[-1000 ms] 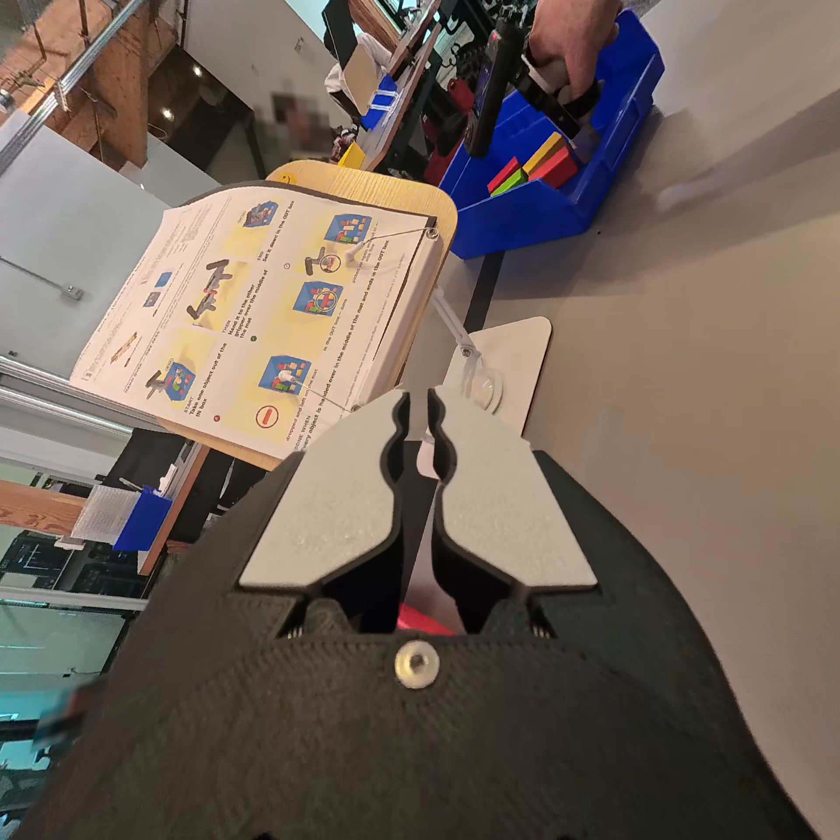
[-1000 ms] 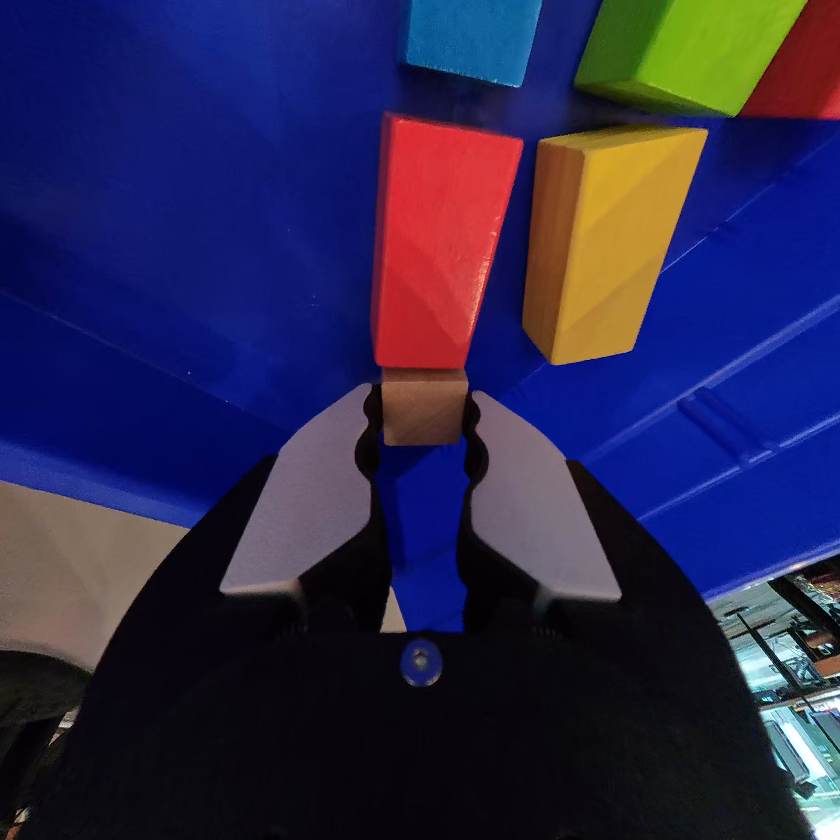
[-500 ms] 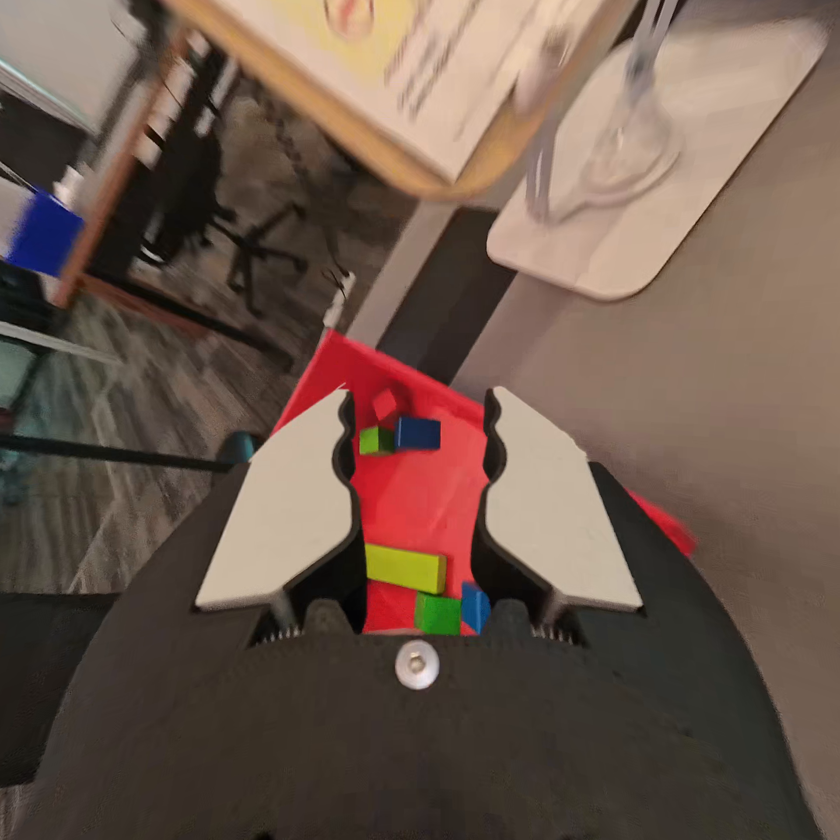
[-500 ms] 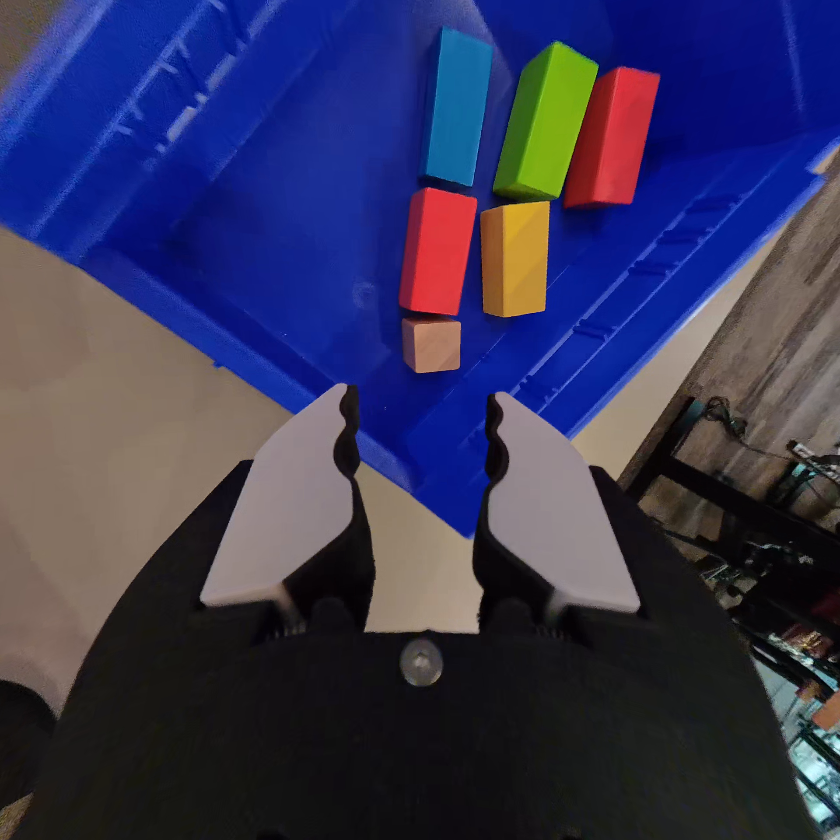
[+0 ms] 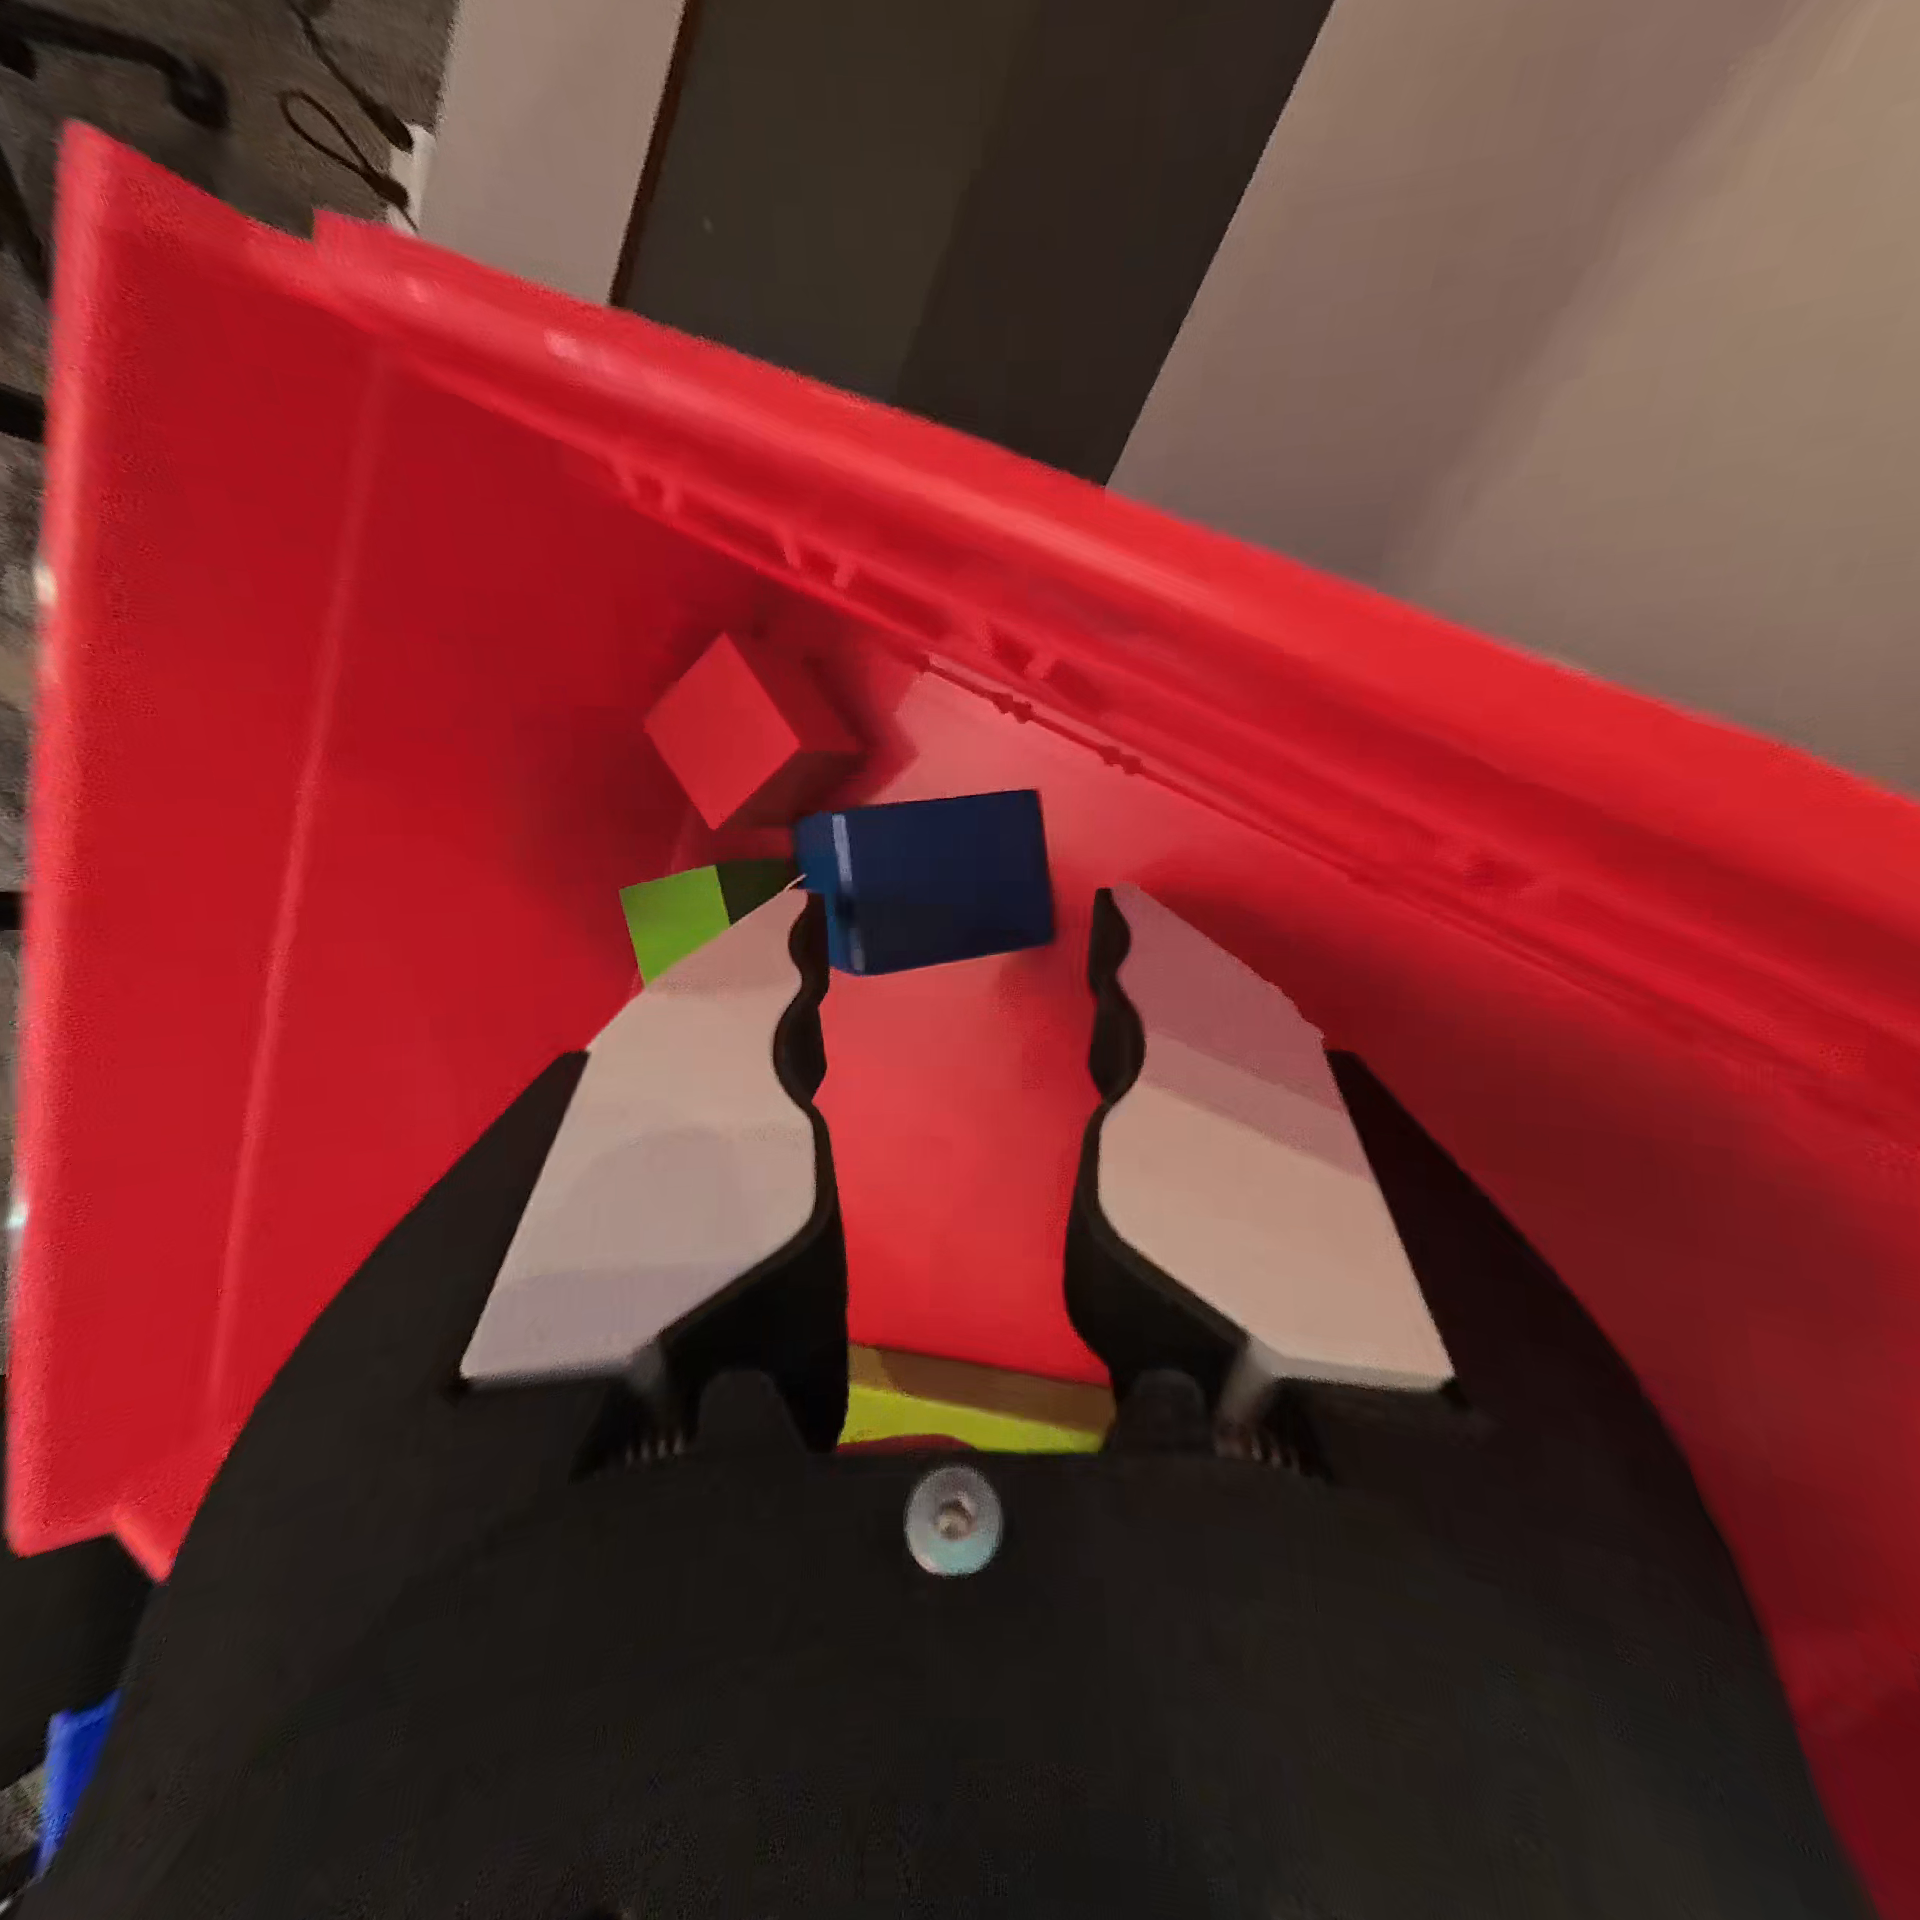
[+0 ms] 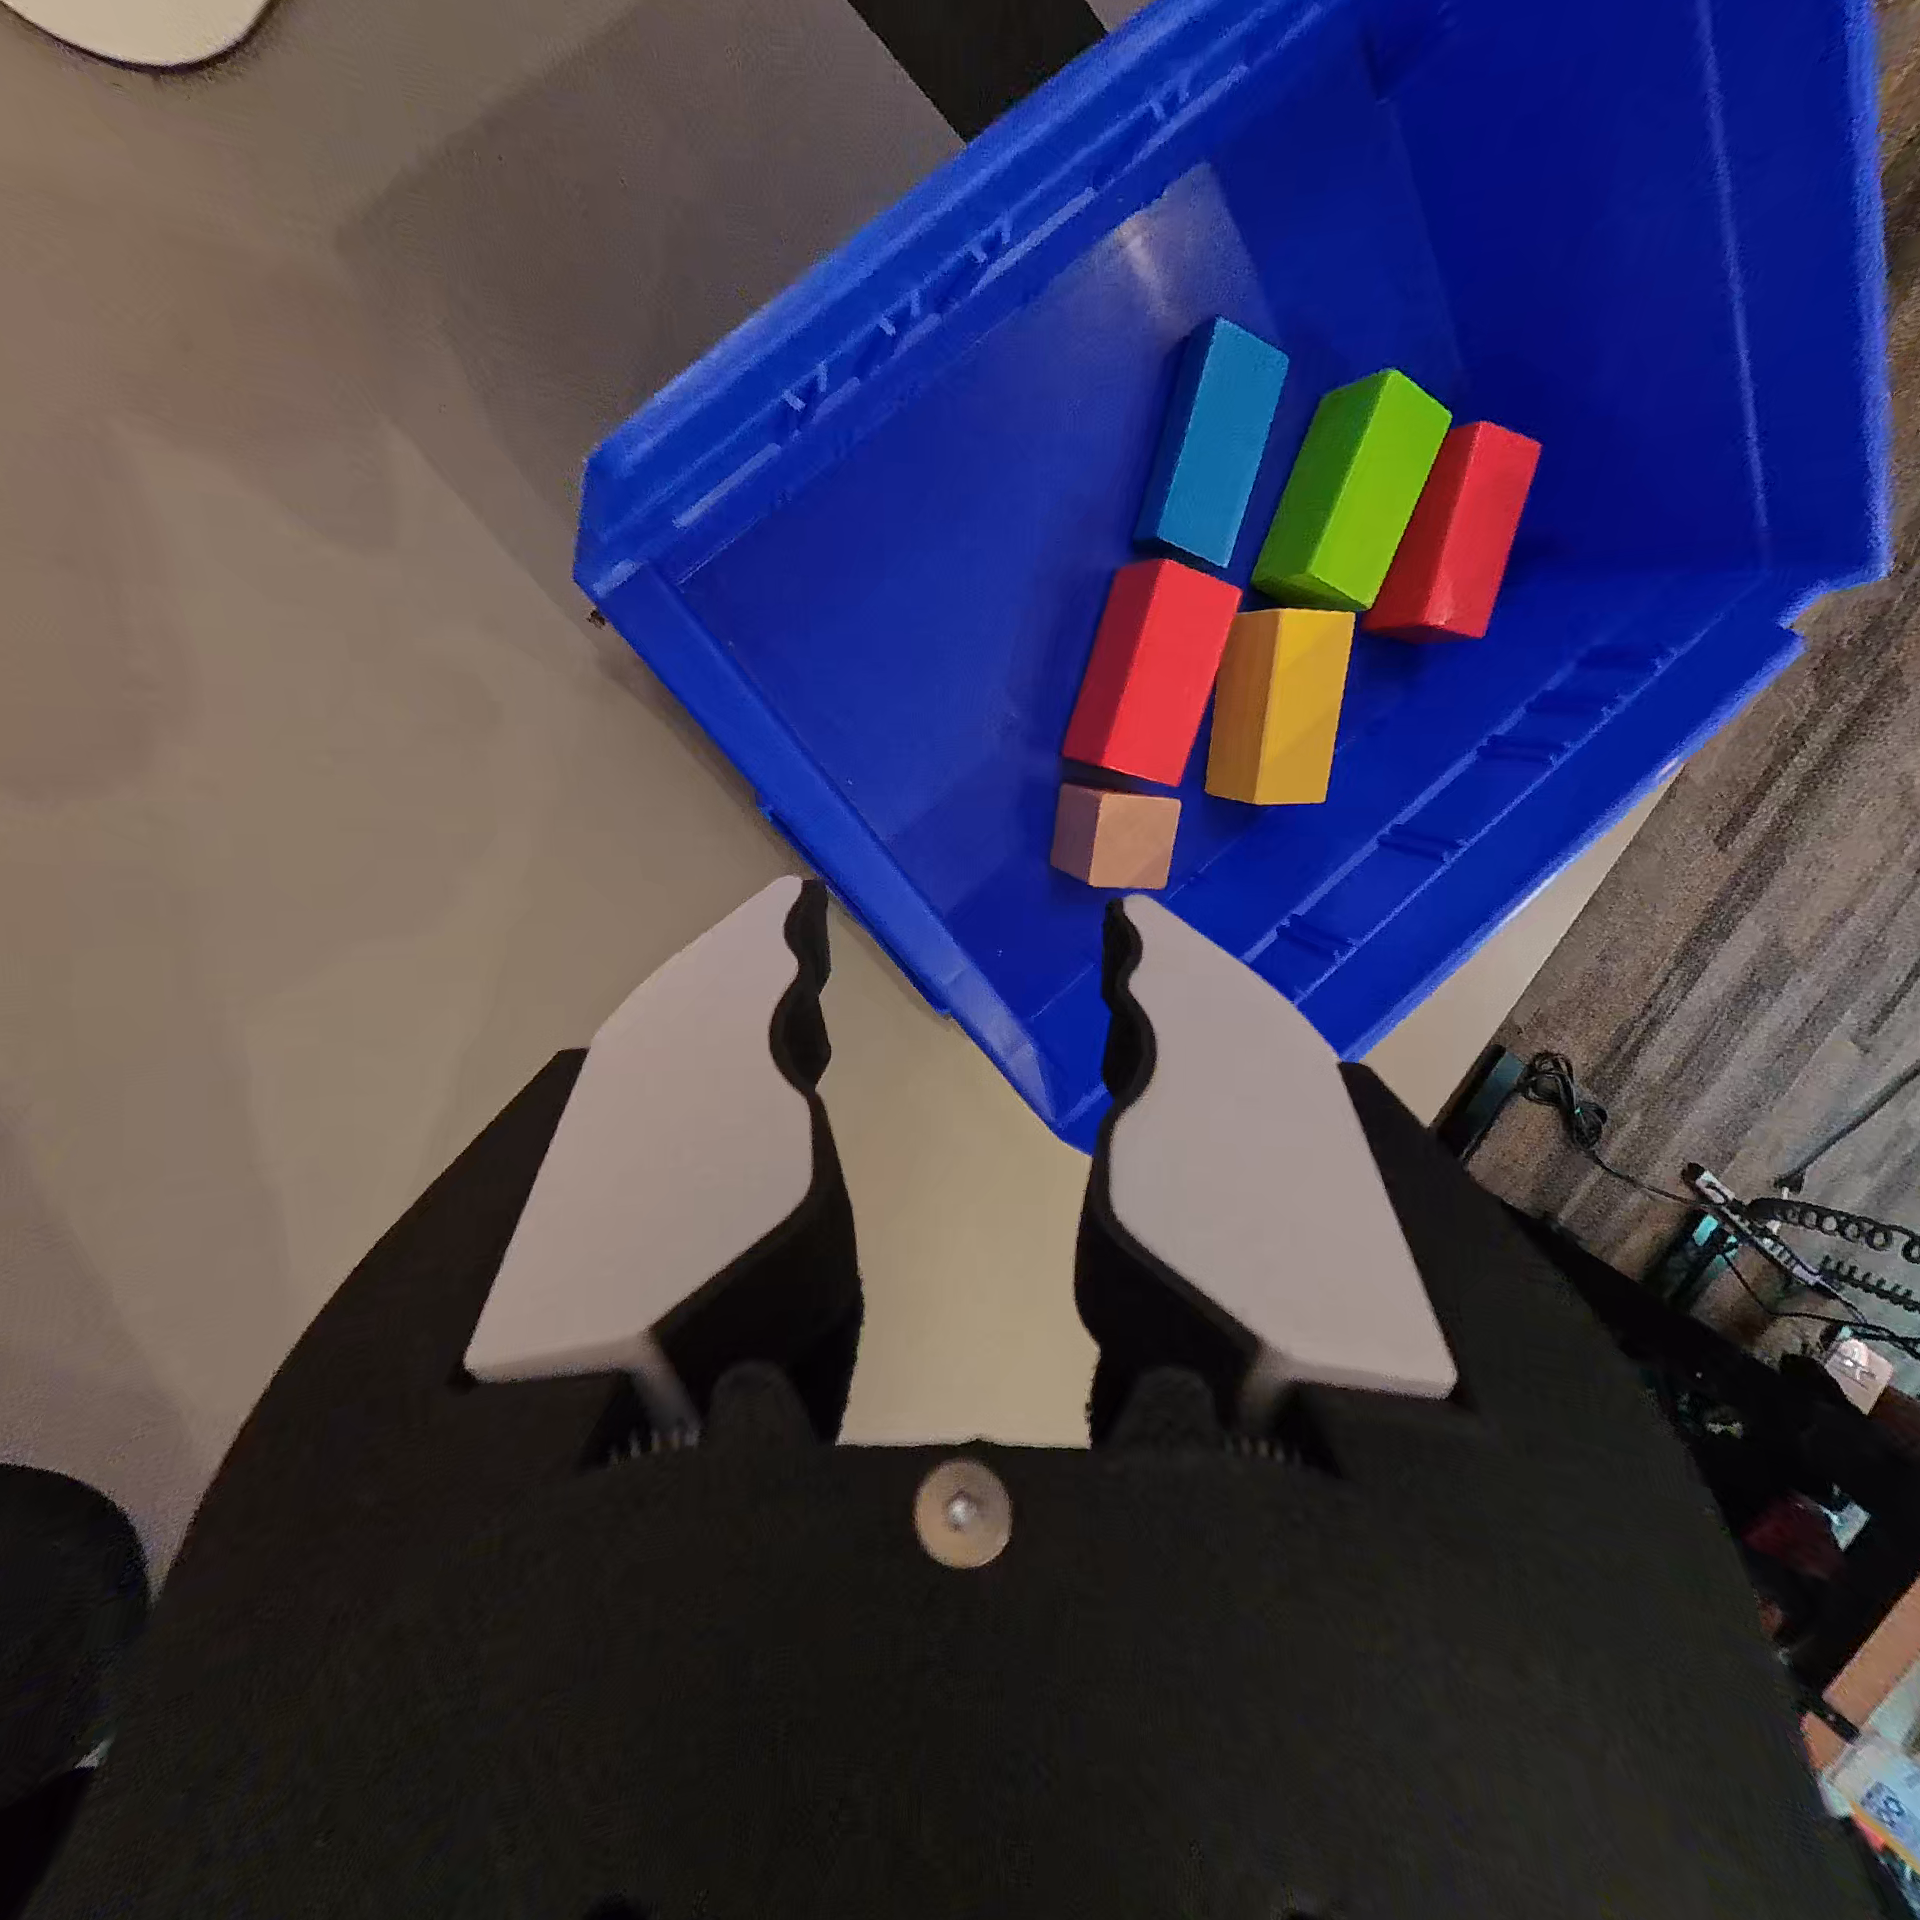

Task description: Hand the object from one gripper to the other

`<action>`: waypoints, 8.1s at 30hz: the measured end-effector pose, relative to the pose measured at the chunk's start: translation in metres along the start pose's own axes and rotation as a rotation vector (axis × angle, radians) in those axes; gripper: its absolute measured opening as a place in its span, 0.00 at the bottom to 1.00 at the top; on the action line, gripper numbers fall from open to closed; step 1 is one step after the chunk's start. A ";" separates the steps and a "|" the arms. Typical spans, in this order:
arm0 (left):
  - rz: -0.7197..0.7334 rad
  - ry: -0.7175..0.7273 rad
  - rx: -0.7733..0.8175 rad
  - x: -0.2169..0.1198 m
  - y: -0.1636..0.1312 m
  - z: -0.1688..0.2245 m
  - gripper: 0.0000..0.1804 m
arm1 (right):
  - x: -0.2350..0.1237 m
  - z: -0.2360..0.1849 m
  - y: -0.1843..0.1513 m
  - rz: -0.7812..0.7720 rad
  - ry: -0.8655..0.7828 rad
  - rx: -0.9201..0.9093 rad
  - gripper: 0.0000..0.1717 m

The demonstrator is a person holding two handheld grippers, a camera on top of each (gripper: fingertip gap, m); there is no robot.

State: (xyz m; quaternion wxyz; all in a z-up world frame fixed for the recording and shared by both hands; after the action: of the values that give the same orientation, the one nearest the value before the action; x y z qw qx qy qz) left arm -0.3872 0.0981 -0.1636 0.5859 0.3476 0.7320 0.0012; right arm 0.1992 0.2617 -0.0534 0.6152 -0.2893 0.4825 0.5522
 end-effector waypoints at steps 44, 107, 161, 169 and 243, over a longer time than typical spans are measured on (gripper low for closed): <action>0.157 -0.205 0.080 -0.197 0.044 0.100 0.19 | -0.105 -0.196 0.187 1.015 0.417 -0.528 0.26; 0.383 -0.164 0.111 -0.213 0.067 0.175 0.16 | 0.132 0.042 0.000 0.035 0.276 0.235 0.19; 0.641 0.088 -0.119 -0.144 0.021 0.039 0.16 | -0.078 -0.095 0.091 0.948 0.506 -0.137 0.24; 1.000 0.100 0.366 -0.229 0.077 0.183 0.15 | -0.091 -0.168 0.163 1.174 1.277 -0.130 0.28; 0.227 -0.032 0.107 -0.033 0.011 -0.019 0.26 | -0.010 0.030 0.028 0.452 -0.016 0.084 0.26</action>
State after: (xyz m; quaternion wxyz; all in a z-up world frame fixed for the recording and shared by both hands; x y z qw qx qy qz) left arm -0.3955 0.0979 -0.1249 0.5744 0.4589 0.6775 0.0229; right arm 0.1811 0.2904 -0.0279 0.4911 -0.1438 0.5529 0.6576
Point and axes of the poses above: each gripper's, where its closed fingertips meet, x out along the fingers, y out of its top, z = x × y across the jaws, the point moved 10 cm from there along -x, back along the fingers, and after that the axes turned 8 degrees about -x, right-handed, at the moved point
